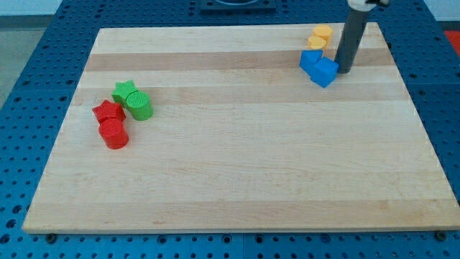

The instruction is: Push yellow heart and yellow hexagon a bit left

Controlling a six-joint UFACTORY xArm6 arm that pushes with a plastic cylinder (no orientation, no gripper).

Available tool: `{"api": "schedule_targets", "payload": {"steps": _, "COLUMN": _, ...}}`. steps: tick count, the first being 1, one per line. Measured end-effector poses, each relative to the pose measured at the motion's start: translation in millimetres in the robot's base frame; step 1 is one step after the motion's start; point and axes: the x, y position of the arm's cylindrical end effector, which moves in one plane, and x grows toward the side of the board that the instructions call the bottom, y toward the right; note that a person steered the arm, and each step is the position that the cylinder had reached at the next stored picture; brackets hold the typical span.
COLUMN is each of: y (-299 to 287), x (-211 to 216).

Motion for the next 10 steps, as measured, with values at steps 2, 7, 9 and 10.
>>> {"api": "schedule_targets", "payload": {"steps": 2, "y": -18.7, "x": 28.6}}
{"api": "schedule_targets", "payload": {"steps": 7, "y": -1.4, "x": -67.9}}
{"api": "schedule_targets", "payload": {"steps": 9, "y": -6.1, "x": -74.3}}
{"api": "schedule_targets", "payload": {"steps": 10, "y": -6.1, "x": -91.8}}
